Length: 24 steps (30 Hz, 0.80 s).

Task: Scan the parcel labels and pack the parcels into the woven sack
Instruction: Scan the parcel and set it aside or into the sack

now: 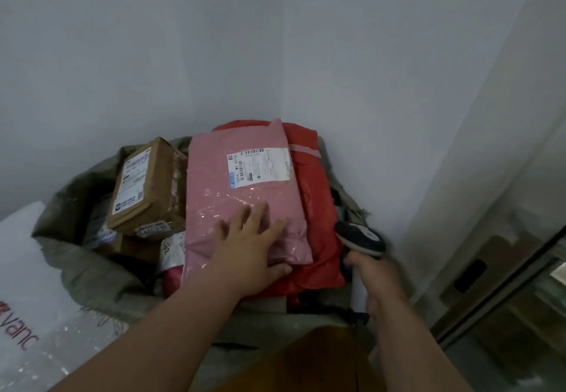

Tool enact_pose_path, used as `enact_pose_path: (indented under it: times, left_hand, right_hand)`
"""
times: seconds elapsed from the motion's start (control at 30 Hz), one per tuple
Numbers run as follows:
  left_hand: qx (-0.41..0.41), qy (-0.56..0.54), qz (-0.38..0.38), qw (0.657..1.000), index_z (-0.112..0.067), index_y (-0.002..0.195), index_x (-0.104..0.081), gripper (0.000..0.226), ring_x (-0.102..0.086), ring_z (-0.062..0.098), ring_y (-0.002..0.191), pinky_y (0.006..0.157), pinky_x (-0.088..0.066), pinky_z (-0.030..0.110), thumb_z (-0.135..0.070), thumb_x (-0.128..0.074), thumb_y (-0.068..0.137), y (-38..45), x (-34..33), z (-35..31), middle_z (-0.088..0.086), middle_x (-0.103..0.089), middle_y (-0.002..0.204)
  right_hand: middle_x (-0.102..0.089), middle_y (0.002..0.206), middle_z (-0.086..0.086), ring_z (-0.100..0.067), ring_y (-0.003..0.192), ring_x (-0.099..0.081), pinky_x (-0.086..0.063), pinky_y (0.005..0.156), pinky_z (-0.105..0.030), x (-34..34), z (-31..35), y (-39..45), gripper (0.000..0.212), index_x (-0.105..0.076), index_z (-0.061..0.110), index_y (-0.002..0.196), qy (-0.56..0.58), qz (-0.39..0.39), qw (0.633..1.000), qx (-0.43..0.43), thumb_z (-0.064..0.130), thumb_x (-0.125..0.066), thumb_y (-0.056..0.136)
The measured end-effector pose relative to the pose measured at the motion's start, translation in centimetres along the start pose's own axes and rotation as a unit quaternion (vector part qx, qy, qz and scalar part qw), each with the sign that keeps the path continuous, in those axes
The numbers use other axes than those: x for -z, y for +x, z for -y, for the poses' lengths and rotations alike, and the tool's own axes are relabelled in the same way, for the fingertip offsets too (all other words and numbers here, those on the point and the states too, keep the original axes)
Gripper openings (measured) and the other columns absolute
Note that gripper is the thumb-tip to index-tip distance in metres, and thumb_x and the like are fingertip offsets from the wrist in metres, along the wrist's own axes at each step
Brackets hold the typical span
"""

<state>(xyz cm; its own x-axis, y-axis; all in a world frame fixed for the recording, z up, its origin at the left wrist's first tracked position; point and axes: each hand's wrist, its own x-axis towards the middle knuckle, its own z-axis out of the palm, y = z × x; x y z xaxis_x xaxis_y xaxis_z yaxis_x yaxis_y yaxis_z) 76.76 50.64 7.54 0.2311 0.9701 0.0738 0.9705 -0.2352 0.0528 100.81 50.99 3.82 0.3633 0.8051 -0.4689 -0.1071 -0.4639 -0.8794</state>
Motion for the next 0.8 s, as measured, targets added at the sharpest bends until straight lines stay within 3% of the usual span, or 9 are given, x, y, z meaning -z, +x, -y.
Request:
enact_pose_path:
  times: [0.07, 0.17, 0.27, 0.43, 0.53, 0.63, 0.7, 0.8]
  left_hand:
    - [0.014, 0.002, 0.035, 0.999, -0.055, 0.149, 0.009, 0.097, 0.015, 0.030, 0.150, 0.116, 0.002, 0.065, -0.079, -0.052, 0.077, 0.0, -0.4, 0.0, -0.007, 0.026, 0.162]
    - [0.039, -0.002, 0.049, 0.998, -0.057, 0.148, 0.009, 0.101, 0.017, 0.029, 0.150, 0.116, -0.003, 0.066, -0.073, -0.060, 0.077, 0.2, -1.0, 0.0, -0.013, 0.031, 0.159]
    - [0.060, -0.002, 0.053, 0.997, -0.059, 0.147, 0.013, 0.103, 0.017, 0.028, 0.150, 0.117, -0.009, 0.066, -0.070, -0.062, 0.077, 0.1, -1.8, -0.1, -0.016, 0.033, 0.157]
    - [0.088, 0.009, 0.052, 0.995, -0.065, 0.143, 0.015, 0.104, 0.013, 0.028, 0.151, 0.117, -0.012, 0.063, -0.069, -0.065, 0.076, 0.2, -2.4, 0.3, -0.016, 0.036, 0.157]
    - [0.099, 0.003, 0.083, 0.992, -0.067, 0.144, 0.003, 0.097, 0.003, 0.031, 0.150, 0.115, -0.020, 0.059, -0.067, -0.067, 0.077, 0.8, -1.8, 0.2, -0.016, 0.031, 0.159]
    - [0.087, -0.029, 0.120, 0.988, -0.068, 0.143, -0.020, 0.064, -0.010, 0.032, 0.145, 0.114, -0.025, 0.056, -0.064, -0.055, 0.089, 1.8, -0.6, 0.1, -0.015, 0.023, 0.162]
    - [0.084, -0.066, 0.144, 0.984, -0.061, 0.143, -0.033, 0.047, -0.015, 0.032, 0.145, 0.118, -0.023, 0.051, -0.058, -0.045, 0.097, 2.5, 0.6, 0.1, -0.010, 0.018, 0.165]
    - [0.069, -0.102, 0.187, 0.975, -0.043, 0.147, -0.042, 0.045, -0.018, 0.028, 0.149, 0.121, -0.015, 0.039, -0.051, -0.037, 0.103, 3.1, 2.1, 0.2, -0.002, 0.018, 0.165]
  right_hand:
    - [-0.071, 0.087, -0.014, -0.031, 0.078, -0.066, -0.047, 0.058, -0.031, -0.4, 0.1, 0.7, 0.028, -0.070, 0.003, 0.098, 0.006, 0.026, 0.999, -0.019, 0.008, -0.074, 0.071]
    - [-0.071, 0.093, -0.019, -0.034, 0.083, -0.068, -0.051, 0.064, -0.036, -0.9, 0.6, 1.4, 0.033, -0.070, 0.001, 0.103, 0.015, 0.036, 0.999, -0.029, 0.008, -0.074, 0.071]
    - [-0.071, 0.091, -0.021, -0.035, 0.080, -0.068, -0.052, 0.067, -0.040, -0.7, 1.7, 2.0, 0.028, -0.071, -0.001, 0.096, 0.039, 0.021, 0.999, -0.024, 0.007, -0.073, 0.070]
    - [-0.072, 0.085, -0.016, -0.032, 0.079, -0.070, -0.057, 0.072, -0.045, -0.8, 7.5, 0.6, 0.023, -0.073, 0.004, 0.092, 0.118, 0.033, 0.990, 0.064, 0.009, -0.076, 0.070]
    - [-0.071, 0.073, -0.010, -0.028, 0.068, -0.068, -0.054, 0.063, -0.037, -1.4, 11.9, -1.7, 0.011, -0.075, 0.007, 0.086, 0.164, 0.071, 0.977, 0.119, 0.006, -0.075, 0.075]
    - [-0.070, 0.068, -0.006, -0.025, 0.065, -0.068, -0.056, 0.064, -0.039, -1.5, 15.4, -4.3, 0.008, -0.075, 0.013, 0.081, 0.179, 0.104, 0.959, 0.195, 0.010, -0.076, 0.073]
    - [-0.072, 0.067, -0.002, -0.022, 0.062, -0.070, -0.059, 0.062, -0.039, -1.1, 16.8, -5.7, 0.016, -0.076, 0.014, 0.084, 0.195, 0.120, 0.942, 0.244, 0.015, -0.078, 0.068]
    - [-0.073, 0.069, 0.000, -0.022, 0.064, -0.071, -0.061, 0.060, -0.039, -1.0, 17.3, -7.1, 0.025, -0.078, 0.018, 0.083, 0.198, 0.133, 0.926, 0.292, 0.024, -0.079, 0.058]
